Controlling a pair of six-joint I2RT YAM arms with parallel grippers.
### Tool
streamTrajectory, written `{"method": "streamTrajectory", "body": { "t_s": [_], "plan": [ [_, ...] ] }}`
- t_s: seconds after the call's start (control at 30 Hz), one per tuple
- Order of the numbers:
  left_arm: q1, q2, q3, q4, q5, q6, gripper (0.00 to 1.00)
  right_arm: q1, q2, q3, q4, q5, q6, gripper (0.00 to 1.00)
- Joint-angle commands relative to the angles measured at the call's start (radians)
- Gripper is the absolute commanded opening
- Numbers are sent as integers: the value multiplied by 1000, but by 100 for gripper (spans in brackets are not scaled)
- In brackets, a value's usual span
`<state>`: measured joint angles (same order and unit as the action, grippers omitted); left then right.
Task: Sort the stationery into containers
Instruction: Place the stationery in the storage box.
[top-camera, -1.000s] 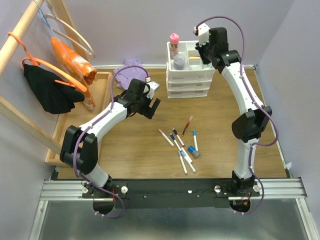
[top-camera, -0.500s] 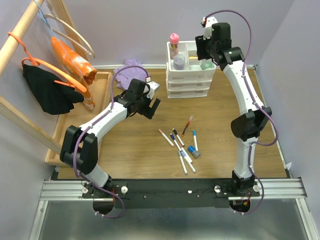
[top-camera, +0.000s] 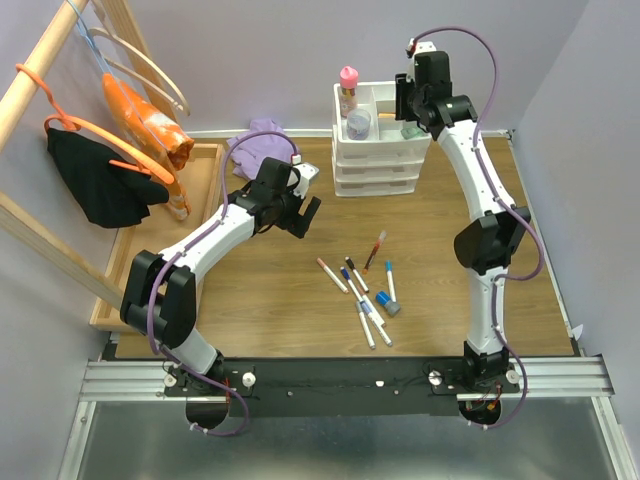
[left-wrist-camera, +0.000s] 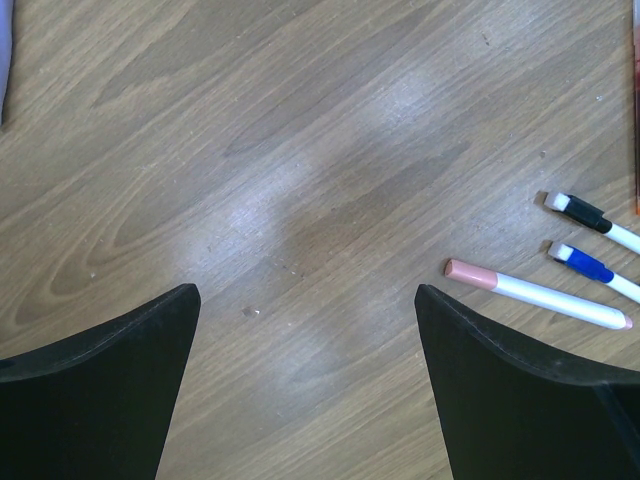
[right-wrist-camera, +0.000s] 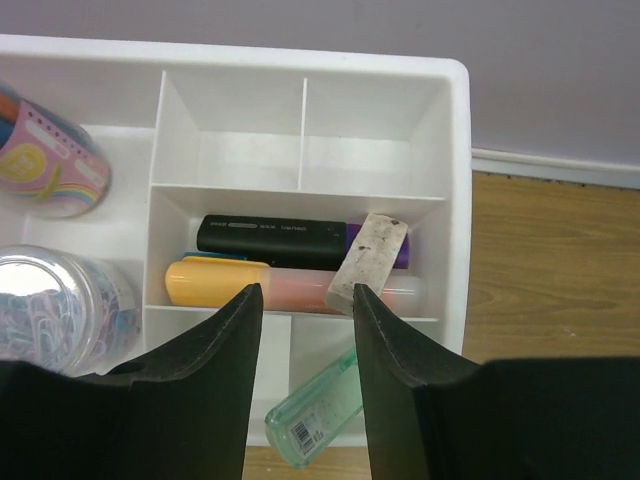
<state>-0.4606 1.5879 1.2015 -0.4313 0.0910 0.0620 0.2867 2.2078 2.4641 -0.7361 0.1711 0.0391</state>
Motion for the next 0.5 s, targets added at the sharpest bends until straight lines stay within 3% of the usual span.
{"method": "streamTrajectory", "body": {
  "t_s": [0.0, 0.47],
  "plan": [
    [-6, 14, 17, 19, 13, -4, 98, -4, 29, 39, -8, 59, 39, 50],
    [-6, 46, 50, 8, 19, -11, 98, -20, 49, 26, -6, 91, 38, 49]
  ]
}}
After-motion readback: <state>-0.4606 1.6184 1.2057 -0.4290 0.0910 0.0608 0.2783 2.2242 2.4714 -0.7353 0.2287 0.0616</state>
